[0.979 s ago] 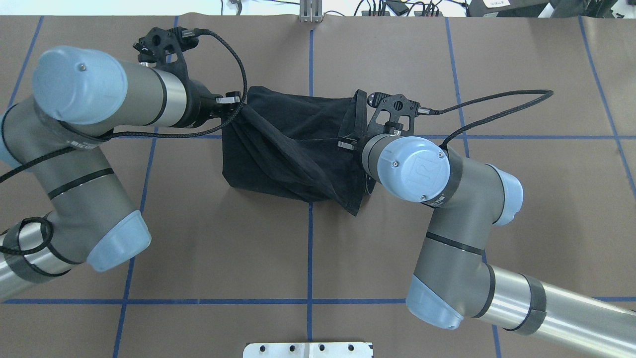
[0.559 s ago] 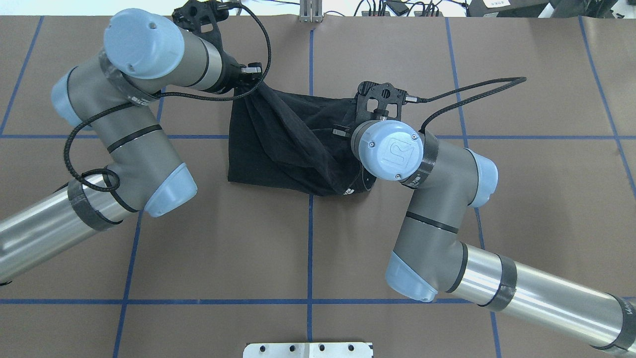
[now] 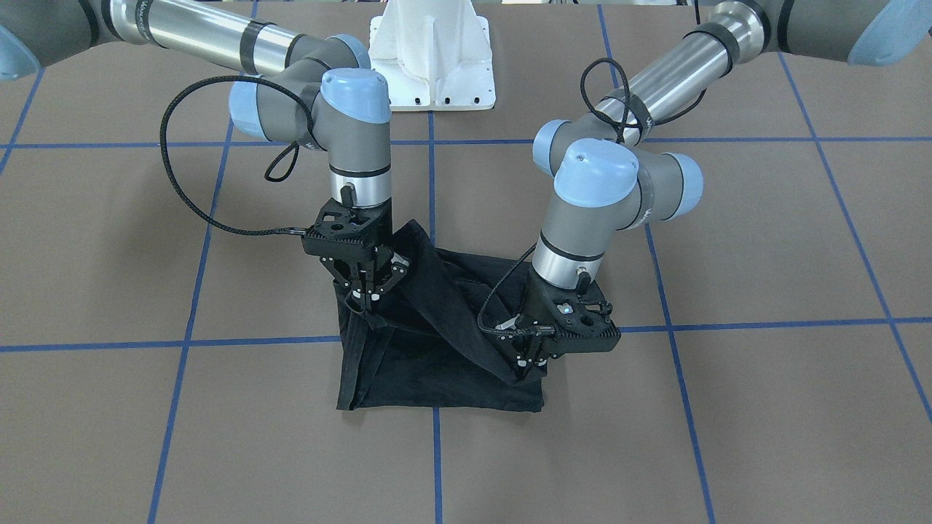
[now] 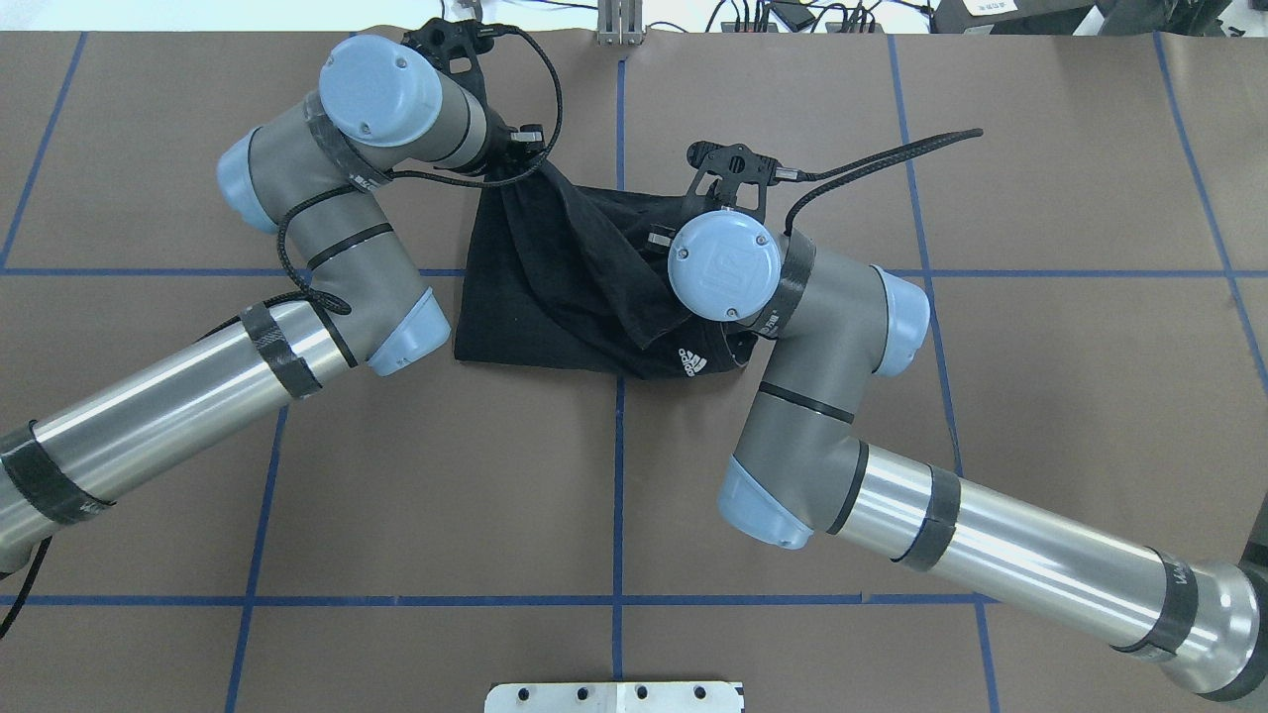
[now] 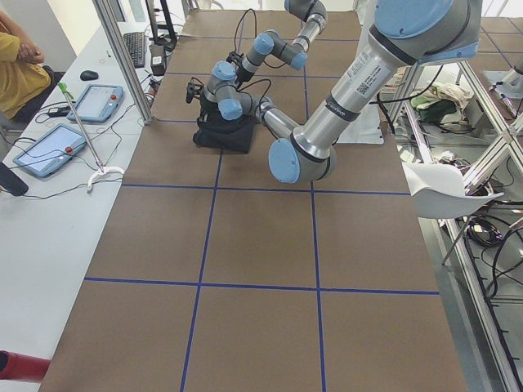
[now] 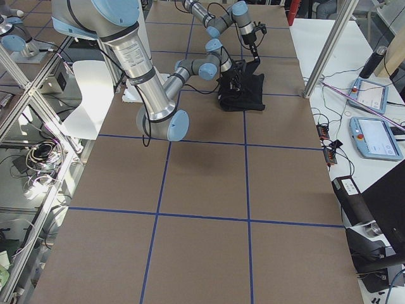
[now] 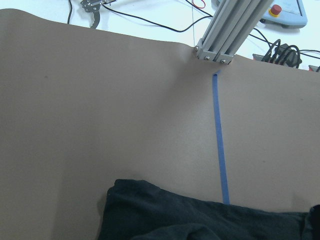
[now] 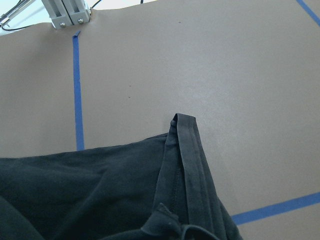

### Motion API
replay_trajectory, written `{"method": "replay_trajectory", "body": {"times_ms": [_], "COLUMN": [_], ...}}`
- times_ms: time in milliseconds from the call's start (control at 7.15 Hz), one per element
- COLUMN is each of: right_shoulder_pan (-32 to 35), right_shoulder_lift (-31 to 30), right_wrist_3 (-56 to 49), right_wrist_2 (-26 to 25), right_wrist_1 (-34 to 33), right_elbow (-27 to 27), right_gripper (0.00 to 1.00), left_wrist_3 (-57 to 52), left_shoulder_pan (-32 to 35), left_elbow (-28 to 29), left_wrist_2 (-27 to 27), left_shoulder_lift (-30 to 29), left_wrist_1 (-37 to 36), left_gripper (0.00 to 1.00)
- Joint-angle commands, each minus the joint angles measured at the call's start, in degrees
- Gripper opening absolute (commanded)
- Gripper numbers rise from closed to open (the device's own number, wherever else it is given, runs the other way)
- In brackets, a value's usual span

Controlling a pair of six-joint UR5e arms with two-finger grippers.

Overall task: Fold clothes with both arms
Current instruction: 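Lay the folded half down at the far edge and open both grippers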

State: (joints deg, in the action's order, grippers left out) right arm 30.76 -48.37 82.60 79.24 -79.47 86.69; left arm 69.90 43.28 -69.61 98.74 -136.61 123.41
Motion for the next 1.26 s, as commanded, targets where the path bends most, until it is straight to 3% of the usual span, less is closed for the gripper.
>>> {"method": "replay_trajectory", "body": {"times_ms": [0,140,280,419,559,839,979,1118], "right_shoulder_pan": [1.14,1.84,2.29,3.59,6.57,8.88,8.71,8.44], "right_shoulder_lift": [0.91,0.91,1.61,2.48,3.97,4.86,4.95,4.78], "right_wrist_3": [-3.13,-3.32,-3.84,-4.20,-6.72,-8.58,-8.59,-8.77], "right_wrist_2": [-0.05,0.39,0.92,2.66,9.38,14.87,15.07,14.64], "right_wrist_1": [5.35,9.38,10.21,10.22,10.04,9.51,8.12,5.15], "right_elbow": [-5.97,-8.62,-10.04,-10.40,-10.23,-8.57,-6.47,-3.84], "right_gripper": [0.00,0.00,0.75,1.00,1.00,1.00,1.00,1.00], "left_wrist_3": [0.07,-0.02,-5.16,-6.08,-7.22,-14.41,-16.87,-17.42], "left_shoulder_pan": [-0.13,-0.13,-0.21,0.05,0.57,4.16,4.44,4.53], "left_elbow": [6.57,7.12,6.77,6.25,1.89,-15.11,-20.77,-22.22], "left_wrist_2": [-0.92,-0.92,-0.92,-0.49,1.00,9.51,9.62,9.71], "left_shoulder_lift": [-1.20,-1.21,-0.94,-0.42,1.59,15.24,20.36,21.63], "left_wrist_1": [4.11,4.20,4.90,6.82,6.32,5.70,5.61,5.61], "left_gripper": [0.00,0.12,0.99,1.00,1.00,1.00,1.00,1.00]}}
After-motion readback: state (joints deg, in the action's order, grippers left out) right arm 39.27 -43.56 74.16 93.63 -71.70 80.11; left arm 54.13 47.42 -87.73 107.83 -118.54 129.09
